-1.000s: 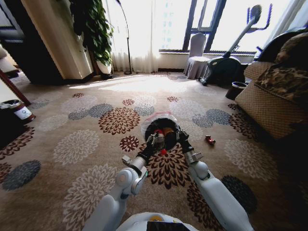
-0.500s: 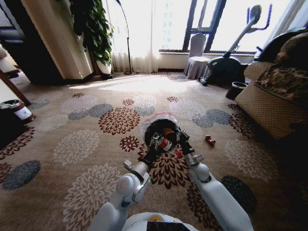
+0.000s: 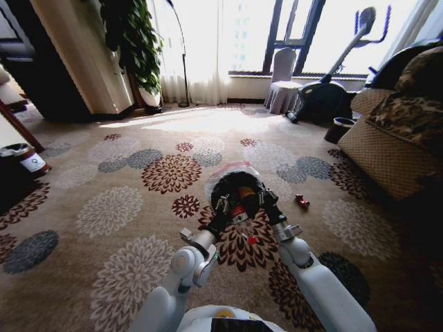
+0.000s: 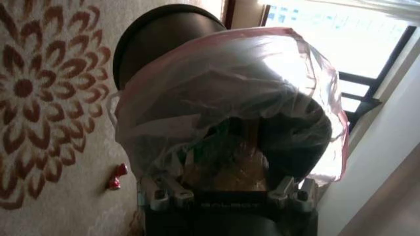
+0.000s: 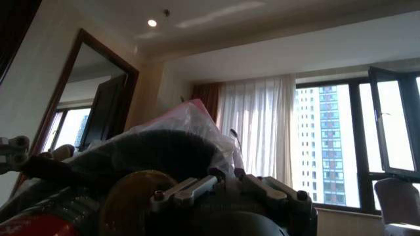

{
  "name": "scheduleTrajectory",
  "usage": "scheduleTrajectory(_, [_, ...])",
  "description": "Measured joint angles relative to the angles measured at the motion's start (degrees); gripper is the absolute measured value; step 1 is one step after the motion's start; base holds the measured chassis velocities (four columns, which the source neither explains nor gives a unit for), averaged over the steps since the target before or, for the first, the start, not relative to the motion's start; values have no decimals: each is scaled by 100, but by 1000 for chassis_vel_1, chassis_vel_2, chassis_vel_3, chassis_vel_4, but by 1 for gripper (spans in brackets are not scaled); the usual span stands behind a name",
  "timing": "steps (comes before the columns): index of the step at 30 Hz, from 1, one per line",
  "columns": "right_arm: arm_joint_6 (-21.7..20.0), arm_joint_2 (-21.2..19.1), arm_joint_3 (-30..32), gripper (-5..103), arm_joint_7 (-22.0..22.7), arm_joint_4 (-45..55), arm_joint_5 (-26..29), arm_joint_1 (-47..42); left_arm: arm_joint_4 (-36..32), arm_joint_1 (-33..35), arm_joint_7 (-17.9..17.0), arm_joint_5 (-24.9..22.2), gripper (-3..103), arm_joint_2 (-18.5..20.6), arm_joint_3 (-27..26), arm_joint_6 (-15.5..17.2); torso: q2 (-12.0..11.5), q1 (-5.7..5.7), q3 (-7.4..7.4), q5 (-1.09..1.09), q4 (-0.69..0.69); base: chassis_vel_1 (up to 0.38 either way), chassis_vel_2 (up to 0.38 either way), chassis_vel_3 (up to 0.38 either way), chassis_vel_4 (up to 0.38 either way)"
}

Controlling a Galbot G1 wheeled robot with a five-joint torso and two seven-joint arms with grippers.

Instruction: Pick up the trash from the ground and place it into the trash bin.

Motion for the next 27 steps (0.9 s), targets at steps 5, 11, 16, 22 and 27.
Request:
scheduleTrajectory(5, [4,6,-7,0,4,-27,-1,15,-1,32,85,164,66,112,45,37,0,0,0,0,0,0,0,0,0])
scheduleTrajectory(11, [11,6,16,0,4,-61,-5,-2,-156,65,228,122,49,182,38,34,0,0,0,0,-1,0,0,0,0])
scheduleTrajectory(16, [12,15,22,0,4,-137,-26,9,-385,181,355,127,36,318,55,71,0,0,0,-1,0,0,0,0,0])
scheduleTrajectory(22, [12,17,24,0,4,-239,-33,62,-643,370,446,163,26,462,89,131,0,0,0,-1,0,0,0,0,0])
scheduleTrajectory(27, [-87,33,23,0,4,-318,-34,121,-826,506,659,406,24,570,95,174,0,0,0,0,0,0,0,0,0])
